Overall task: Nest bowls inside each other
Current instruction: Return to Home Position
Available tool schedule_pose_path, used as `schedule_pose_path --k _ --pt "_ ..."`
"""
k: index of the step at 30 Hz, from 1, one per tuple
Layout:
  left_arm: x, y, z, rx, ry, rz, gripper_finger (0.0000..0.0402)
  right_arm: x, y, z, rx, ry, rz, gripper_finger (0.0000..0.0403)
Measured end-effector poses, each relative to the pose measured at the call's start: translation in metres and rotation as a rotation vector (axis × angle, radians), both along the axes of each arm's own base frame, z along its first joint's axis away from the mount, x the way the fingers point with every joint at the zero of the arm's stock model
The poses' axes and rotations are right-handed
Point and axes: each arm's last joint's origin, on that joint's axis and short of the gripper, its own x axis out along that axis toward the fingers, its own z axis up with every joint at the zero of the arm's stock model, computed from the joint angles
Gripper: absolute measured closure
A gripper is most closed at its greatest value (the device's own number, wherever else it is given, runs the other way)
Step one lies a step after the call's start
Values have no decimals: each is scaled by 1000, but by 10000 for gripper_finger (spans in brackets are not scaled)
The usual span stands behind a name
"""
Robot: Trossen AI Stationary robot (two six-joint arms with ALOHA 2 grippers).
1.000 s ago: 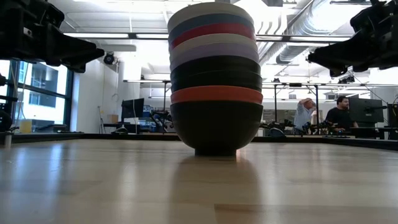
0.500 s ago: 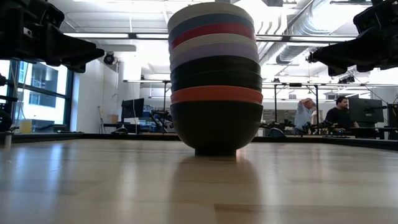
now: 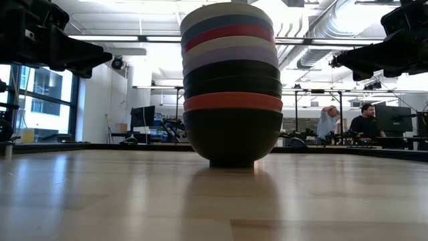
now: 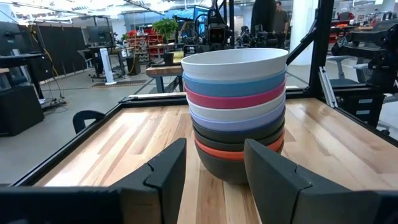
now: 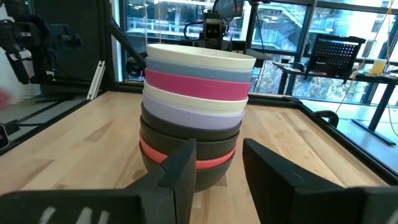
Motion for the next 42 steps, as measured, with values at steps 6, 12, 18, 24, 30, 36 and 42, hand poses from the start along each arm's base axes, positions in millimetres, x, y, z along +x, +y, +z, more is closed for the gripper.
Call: schedule_pose_path --k 6,12,18,24,30,36,42 --pt "0 0 0 0 0 0 252 0 0 0 0 0 0 277" --pt "0 0 0 0 0 0 252 0 0 0 0 0 0 277" --pt "0 0 0 0 0 0 252 0 0 0 0 0 0 277" --pt "0 0 0 0 0 0 252 0 0 0 -1 -1 -17 277" --pt "0 0 0 0 0 0 252 0 0 0 61 0 -16 277" --pt "0 0 0 0 0 0 252 -1 0 0 110 23 -1 277" --pt "0 0 0 0 0 0 252 -1 0 0 27 25 16 277"
